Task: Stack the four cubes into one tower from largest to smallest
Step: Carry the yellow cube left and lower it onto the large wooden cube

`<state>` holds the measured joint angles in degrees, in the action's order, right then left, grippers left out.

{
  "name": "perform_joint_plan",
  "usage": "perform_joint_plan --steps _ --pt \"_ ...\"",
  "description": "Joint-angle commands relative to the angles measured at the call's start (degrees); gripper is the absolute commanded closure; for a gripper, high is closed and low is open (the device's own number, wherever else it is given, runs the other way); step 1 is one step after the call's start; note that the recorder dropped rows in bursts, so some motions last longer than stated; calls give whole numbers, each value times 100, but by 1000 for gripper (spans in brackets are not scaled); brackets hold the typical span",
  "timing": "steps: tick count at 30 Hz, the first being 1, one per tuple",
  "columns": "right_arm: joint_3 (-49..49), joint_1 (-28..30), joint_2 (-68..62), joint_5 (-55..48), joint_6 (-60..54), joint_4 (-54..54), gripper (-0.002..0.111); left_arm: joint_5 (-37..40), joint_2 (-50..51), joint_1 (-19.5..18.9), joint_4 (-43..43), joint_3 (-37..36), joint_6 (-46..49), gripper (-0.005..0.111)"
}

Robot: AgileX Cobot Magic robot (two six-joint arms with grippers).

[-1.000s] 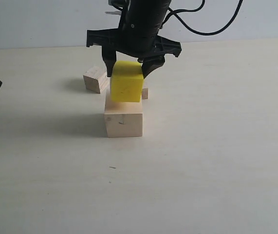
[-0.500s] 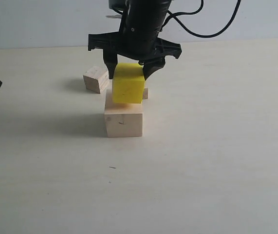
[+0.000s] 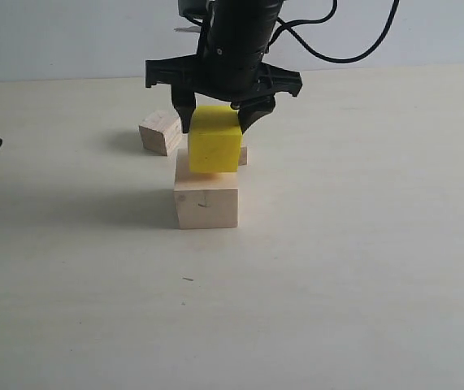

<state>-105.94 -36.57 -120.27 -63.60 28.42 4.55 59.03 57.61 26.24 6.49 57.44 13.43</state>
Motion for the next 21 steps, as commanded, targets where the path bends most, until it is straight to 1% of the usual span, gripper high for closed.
perform_joint_plan --steps 1,7,10,14,21 --pt "-47 -5 -9 51 24 106 61 18 -24 -28 22 -7 -39 49" --pt "-47 -5 -9 62 24 191 50 39 -24 -28 22 -7 -39 49" --pt "-47 -5 -9 62 24 170 47 70 -24 -28 22 -7 -39 49" --pt "-47 -5 -52 73 24 170 45 73 -24 -28 22 -7 -39 49" --pt "-36 -5 -140 73 24 142 44 83 -24 -28 22 -7 -39 49"
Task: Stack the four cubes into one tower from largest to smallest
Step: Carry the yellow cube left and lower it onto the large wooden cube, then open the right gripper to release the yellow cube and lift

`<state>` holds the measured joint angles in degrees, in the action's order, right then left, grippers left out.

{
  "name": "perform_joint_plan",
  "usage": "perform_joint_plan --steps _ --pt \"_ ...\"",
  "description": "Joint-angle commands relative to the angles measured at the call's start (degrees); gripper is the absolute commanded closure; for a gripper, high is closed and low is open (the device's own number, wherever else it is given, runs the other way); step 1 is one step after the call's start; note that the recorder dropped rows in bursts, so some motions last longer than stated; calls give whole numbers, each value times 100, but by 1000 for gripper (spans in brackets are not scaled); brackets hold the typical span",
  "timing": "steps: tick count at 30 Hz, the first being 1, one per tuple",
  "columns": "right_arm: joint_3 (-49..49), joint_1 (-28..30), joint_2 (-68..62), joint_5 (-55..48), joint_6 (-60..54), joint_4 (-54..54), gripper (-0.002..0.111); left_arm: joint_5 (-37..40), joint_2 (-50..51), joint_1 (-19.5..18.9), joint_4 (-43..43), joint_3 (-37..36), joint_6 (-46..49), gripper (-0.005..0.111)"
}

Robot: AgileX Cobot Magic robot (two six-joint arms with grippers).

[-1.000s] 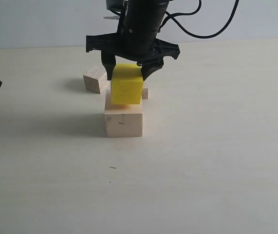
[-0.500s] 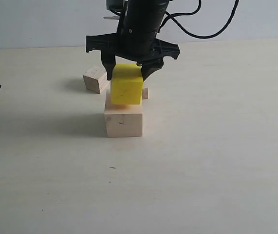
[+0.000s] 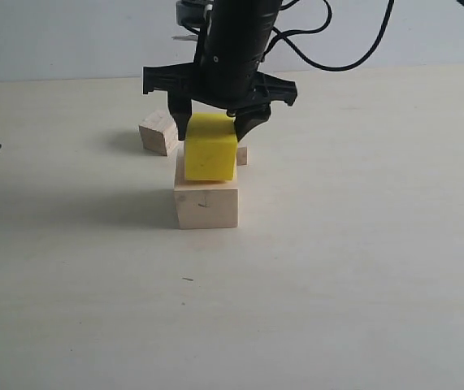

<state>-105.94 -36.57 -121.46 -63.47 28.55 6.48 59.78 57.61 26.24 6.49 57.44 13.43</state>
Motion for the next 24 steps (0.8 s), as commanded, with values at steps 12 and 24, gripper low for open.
perform_joint_plan --steps 12,24 --pt "-36 -5 -33 154 11 -50 44 8 -24 -28 22 -7 -39 49" --pt "-36 -5 -33 -1 -50 -50 44 8 -24 -28 22 -7 -39 49"
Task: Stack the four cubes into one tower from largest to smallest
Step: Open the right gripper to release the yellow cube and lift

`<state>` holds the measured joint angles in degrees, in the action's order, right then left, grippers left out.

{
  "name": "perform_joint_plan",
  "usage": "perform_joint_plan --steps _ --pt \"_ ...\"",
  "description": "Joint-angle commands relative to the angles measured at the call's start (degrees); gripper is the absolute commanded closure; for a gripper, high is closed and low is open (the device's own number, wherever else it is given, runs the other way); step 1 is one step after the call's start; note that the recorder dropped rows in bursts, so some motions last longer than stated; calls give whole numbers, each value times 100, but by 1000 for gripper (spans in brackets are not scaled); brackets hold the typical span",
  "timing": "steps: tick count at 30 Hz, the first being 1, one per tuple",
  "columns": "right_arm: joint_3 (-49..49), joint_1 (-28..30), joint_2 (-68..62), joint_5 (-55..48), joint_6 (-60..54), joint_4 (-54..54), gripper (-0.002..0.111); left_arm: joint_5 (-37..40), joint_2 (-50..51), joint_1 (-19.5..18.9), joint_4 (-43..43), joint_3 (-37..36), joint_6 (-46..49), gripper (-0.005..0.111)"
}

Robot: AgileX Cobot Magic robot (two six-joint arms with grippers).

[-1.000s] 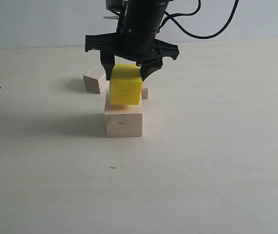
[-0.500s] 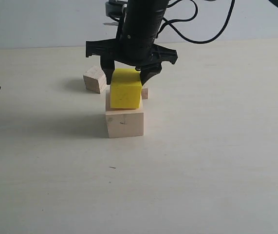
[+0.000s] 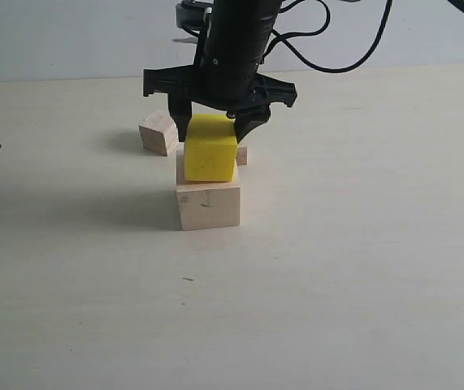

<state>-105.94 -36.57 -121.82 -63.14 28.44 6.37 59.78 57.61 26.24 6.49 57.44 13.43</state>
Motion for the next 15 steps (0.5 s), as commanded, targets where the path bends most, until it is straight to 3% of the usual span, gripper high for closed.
perform_joint_plan --steps 1,10,15 --pt "-36 -5 3 -33 -39 -39 44 8 -24 -28 22 -7 -39 49" --pt "-36 -5 3 -31 -90 -15 44 8 -24 -28 22 -7 -39 49" --pt "-36 -5 3 10 -299 100 29 8 -24 -28 22 -7 -39 49"
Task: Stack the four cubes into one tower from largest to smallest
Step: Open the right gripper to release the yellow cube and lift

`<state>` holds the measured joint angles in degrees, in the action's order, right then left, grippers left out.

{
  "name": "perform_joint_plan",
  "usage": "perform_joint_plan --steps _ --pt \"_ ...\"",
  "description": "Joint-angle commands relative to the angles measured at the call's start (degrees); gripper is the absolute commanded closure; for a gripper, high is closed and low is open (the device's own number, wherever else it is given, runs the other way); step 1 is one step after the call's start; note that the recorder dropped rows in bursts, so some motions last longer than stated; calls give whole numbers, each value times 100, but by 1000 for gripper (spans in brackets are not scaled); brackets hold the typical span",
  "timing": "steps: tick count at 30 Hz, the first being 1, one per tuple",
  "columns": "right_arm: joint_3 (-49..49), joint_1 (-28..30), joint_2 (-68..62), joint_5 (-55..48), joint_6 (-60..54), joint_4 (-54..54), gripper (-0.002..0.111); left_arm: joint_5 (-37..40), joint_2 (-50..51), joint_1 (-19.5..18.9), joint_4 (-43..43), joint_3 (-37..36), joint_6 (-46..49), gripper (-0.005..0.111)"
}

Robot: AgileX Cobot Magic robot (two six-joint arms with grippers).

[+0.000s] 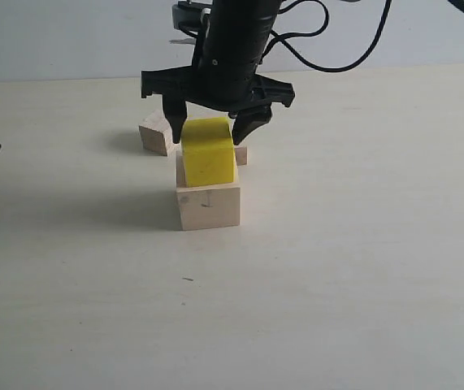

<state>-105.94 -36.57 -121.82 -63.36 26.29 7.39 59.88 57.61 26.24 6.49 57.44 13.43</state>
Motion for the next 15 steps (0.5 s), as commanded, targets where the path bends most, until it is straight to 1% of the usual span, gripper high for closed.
perform_joint_plan --steps 1,15 --pt "-36 -5 3 32 -85 -2 28 -1 -24 -28 22 -7 -39 49" --pt "-104 -5 3 -660 -84 52 28 9 -24 -28 22 -7 -39 49"
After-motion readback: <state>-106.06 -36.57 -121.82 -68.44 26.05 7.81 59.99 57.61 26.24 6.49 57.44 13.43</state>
